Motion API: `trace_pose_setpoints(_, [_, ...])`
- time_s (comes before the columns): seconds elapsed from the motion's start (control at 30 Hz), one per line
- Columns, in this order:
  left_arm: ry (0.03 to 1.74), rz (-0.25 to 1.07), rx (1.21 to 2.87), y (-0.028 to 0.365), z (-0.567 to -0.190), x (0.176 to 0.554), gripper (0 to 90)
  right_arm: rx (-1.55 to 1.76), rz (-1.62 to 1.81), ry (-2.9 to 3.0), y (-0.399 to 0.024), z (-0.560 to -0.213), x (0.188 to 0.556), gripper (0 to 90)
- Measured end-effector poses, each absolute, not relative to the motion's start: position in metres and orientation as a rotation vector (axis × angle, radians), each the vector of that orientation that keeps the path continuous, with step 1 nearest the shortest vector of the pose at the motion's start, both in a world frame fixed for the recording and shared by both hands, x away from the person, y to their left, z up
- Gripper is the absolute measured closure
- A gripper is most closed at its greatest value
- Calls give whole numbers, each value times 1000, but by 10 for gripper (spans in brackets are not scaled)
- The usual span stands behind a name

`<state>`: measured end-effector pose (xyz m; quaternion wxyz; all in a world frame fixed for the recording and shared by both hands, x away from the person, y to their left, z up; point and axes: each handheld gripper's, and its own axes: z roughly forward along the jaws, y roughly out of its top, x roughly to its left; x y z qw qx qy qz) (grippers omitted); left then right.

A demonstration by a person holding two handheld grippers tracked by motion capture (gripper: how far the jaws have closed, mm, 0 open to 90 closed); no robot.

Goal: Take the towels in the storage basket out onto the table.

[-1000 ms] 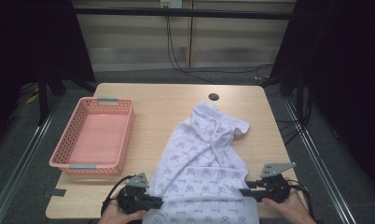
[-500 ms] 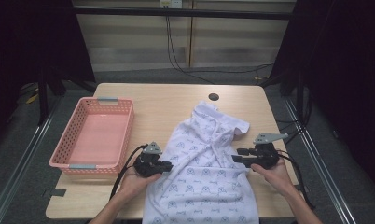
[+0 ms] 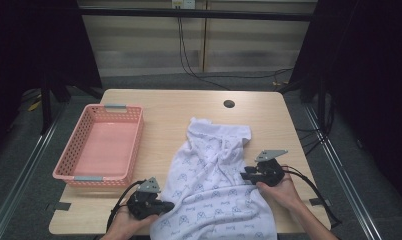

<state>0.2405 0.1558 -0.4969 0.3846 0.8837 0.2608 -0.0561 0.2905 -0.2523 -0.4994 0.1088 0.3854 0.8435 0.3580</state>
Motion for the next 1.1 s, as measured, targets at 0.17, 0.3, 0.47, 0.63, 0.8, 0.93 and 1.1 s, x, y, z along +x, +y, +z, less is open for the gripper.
trace_pose_setpoints(0.17, [679,-145,2215,157,-495,243,736,1172,1016,2535,-269,-494,266,892])
trace_pose_setpoints(0.3, [695,-59,2155,151,-487,261,706,1193,1023,2549,-294,-488,235,892])
trace_pose_setpoints(0.47, [754,52,2135,135,-487,293,704,1182,1066,2530,-308,-478,211,767])
trace_pose_setpoints(0.63, [760,99,2154,116,-497,324,699,1204,1140,2422,-309,-473,224,619])
trace_pose_setpoints(0.8, [796,132,2162,110,-503,341,632,1187,1168,2409,-294,-473,267,581])
trace_pose_setpoints(0.93, [740,163,2221,111,-501,336,781,1215,1131,2414,-275,-487,303,552])
trace_pose_setpoints(1.1, [722,169,2238,115,-500,321,880,1184,1043,2417,-265,-502,309,636])
